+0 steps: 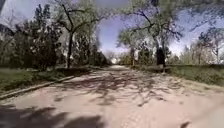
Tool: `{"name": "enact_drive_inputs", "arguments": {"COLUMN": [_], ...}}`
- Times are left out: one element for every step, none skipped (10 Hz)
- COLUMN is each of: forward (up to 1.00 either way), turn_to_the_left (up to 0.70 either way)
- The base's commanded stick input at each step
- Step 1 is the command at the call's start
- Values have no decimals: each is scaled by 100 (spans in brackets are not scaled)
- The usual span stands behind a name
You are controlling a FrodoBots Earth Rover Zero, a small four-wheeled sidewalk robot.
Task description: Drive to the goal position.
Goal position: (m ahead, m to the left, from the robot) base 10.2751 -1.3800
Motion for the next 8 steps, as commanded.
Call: {"name": "enact_drive_inputs", "arguments": {"forward": [70,70,70,70,70,70,70,70], "turn_to_the_left": [0,0,0,0,0,0,0,0]}}
